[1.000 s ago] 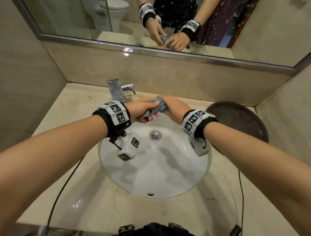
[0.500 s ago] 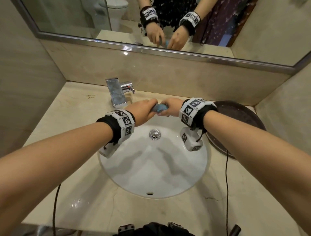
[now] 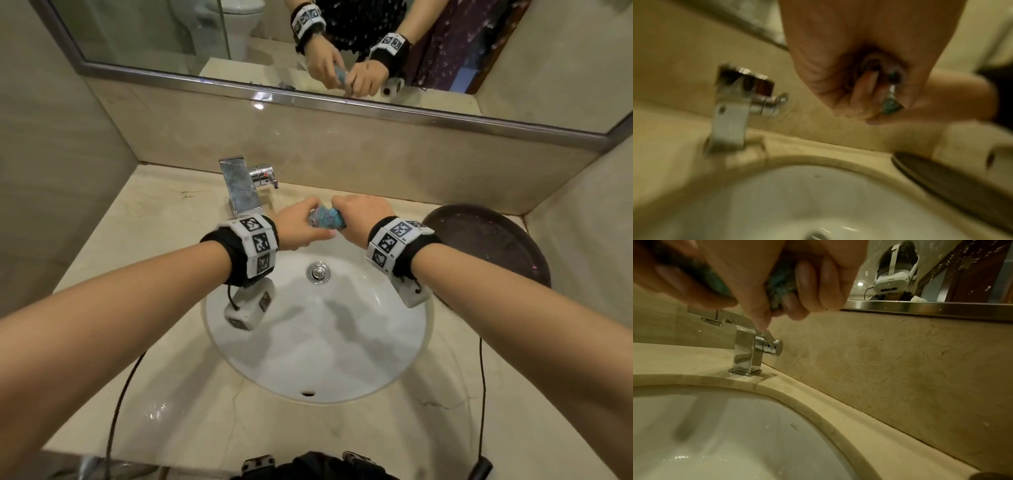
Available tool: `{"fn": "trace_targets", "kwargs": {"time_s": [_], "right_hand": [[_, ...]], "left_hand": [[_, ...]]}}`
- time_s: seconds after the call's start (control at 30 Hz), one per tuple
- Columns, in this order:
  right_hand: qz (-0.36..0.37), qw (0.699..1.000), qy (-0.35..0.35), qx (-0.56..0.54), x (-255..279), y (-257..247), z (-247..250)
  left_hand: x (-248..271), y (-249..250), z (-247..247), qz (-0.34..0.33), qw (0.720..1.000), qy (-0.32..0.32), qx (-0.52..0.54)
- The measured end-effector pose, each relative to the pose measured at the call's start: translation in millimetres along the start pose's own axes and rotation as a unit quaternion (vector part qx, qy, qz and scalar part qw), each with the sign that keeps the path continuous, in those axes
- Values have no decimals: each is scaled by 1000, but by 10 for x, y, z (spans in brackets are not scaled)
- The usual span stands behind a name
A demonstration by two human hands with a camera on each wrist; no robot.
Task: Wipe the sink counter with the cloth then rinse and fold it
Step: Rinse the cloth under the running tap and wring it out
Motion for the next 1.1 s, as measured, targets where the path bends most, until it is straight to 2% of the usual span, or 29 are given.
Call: {"fn": "trace_targets", "kwargs": {"time_s": [0.07,0.1,0.17,0.23,0.3,0.33,0.4,0.5,0.53,0.6,0.67,0.73,0.8,0.83,0.87,0.93,1.0,1.1], "right_hand": [[-10,999,-34,5,-9,-25,27],[-18,998,-58,-14,-25,-28,22],[-25,984,-138,-112,-67,-12,-25],[-32,957,-205,-202,-87,18,-51],[-30,952,-218,-214,-94,44,-40],[-22,958,-201,-205,-102,51,-24],[-3,977,-122,-177,-122,70,-16],[23,993,46,-106,-62,51,-6],[31,993,81,-82,-38,42,-21],[56,989,116,-67,-14,6,-86],[75,982,154,-84,-12,-13,-130],[65,985,141,-73,-5,-6,-73],[47,996,72,-13,-2,-2,-44],[47,997,49,23,13,-10,-24],[47,997,31,50,22,-26,-5],[38,997,17,59,28,-87,31],[18,1000,-8,22,15,-128,26],[-17,994,-75,-75,17,-163,-49]], "left_hand": [[-6,31,45,-10,976,44,-211],[-5,36,55,-28,960,58,-274],[3,33,32,-76,928,68,-358],[15,10,-16,-107,903,74,-410],[15,-12,-32,-107,901,81,-414],[11,-15,-24,-97,912,82,-391],[-24,-35,9,-67,948,84,-299],[-75,-71,46,-27,995,72,-63],[-81,-74,38,-23,997,52,53],[-71,-61,8,-16,971,2,240],[-37,-30,-34,-8,944,-66,322],[-10,-17,-62,2,939,-129,319],[-6,-12,-40,17,970,-140,195],[-18,-9,-18,27,988,-126,80],[-30,5,1,33,993,-108,-41],[-44,37,34,36,970,-50,-236],[-36,59,53,42,941,-2,-336],[-30,51,13,45,887,20,-459]]}}
Point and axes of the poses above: each hand's wrist, its own x-axis away from the middle knuckle, its own z-axis out of the back of the hand, y = z × x, the point moved 3 cm from there along -x, towards the middle knuckle, and after that the axes turned 11 degrees about -y, right-handed, at the moved point
